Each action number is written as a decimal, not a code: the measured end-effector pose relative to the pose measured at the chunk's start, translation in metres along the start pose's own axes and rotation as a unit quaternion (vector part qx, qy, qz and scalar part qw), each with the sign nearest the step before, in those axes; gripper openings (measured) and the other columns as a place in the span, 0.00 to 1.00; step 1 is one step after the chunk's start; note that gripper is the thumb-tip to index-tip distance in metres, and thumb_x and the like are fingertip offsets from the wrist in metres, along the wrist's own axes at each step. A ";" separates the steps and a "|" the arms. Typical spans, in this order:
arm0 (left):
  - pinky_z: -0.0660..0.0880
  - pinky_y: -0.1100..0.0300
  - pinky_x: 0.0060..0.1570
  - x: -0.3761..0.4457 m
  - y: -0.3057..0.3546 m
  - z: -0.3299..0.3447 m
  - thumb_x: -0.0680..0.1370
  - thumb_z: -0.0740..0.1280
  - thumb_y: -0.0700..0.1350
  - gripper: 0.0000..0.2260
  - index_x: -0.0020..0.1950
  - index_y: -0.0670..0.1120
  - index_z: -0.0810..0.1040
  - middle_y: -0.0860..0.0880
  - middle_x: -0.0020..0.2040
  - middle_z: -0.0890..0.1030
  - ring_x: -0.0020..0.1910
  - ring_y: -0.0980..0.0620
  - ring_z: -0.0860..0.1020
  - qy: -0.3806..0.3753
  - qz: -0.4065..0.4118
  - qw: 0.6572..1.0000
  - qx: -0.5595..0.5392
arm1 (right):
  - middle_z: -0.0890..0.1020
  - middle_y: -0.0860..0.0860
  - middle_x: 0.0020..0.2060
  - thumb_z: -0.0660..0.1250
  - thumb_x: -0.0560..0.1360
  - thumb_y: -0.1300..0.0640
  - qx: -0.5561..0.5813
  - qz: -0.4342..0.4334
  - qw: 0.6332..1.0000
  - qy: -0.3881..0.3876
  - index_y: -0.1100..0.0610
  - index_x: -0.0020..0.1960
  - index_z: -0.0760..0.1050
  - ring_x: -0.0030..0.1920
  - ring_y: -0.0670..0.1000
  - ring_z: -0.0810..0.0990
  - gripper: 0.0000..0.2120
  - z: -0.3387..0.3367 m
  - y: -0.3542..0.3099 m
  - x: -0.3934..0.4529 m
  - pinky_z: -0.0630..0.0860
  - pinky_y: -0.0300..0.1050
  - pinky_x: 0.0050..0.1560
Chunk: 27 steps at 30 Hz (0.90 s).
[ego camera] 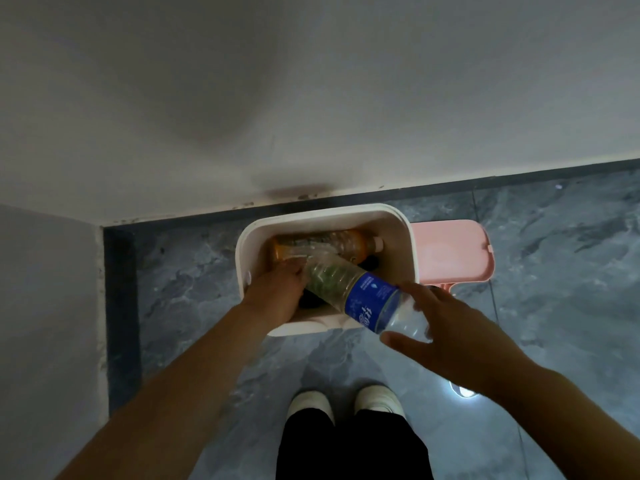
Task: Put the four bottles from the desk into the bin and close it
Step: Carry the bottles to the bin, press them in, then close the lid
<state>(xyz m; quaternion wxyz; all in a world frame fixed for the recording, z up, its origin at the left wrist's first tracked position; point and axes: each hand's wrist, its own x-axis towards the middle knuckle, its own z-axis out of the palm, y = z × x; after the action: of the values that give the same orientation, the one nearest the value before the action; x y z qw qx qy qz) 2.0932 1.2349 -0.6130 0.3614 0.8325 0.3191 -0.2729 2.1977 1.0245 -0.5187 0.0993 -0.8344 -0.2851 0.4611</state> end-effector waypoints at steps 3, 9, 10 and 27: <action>0.68 0.60 0.46 0.003 -0.002 0.000 0.79 0.56 0.46 0.09 0.56 0.49 0.72 0.45 0.52 0.79 0.37 0.56 0.72 -0.069 -0.052 0.995 0.055 | 0.76 0.49 0.59 0.63 0.66 0.32 -0.031 -0.002 0.999 0.011 0.44 0.70 0.57 0.43 0.44 0.72 0.37 -0.007 0.003 0.007 0.74 0.41 0.47; 0.71 0.61 0.39 0.000 0.002 -0.006 0.78 0.56 0.45 0.07 0.47 0.50 0.74 0.48 0.42 0.79 0.41 0.50 0.77 -0.021 -0.172 0.960 -0.220 | 0.76 0.49 0.59 0.63 0.67 0.32 -0.089 -0.011 0.996 0.000 0.43 0.70 0.56 0.43 0.45 0.72 0.37 -0.010 0.001 0.014 0.71 0.39 0.43; 0.73 0.58 0.43 -0.001 0.004 -0.008 0.78 0.57 0.45 0.07 0.45 0.51 0.73 0.46 0.44 0.80 0.44 0.48 0.78 -0.010 -0.176 0.948 -0.266 | 0.76 0.49 0.60 0.63 0.67 0.32 -0.099 -0.016 0.995 0.000 0.43 0.70 0.56 0.43 0.46 0.73 0.37 -0.011 0.000 0.016 0.70 0.40 0.43; 0.73 0.53 0.47 -0.047 0.004 -0.040 0.77 0.59 0.39 0.13 0.61 0.45 0.70 0.40 0.58 0.75 0.50 0.44 0.76 0.152 -0.012 0.984 0.090 | 0.65 0.52 0.72 0.70 0.69 0.46 -0.119 -0.113 0.986 -0.004 0.47 0.73 0.54 0.70 0.56 0.67 0.38 0.019 -0.042 0.071 0.67 0.56 0.68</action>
<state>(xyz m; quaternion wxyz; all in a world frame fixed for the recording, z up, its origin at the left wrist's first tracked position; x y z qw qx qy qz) 2.0750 1.2483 -0.5552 0.2290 0.8896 0.3541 -0.1755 2.1951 1.0974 -0.5618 0.0500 -0.8005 -0.4311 0.4133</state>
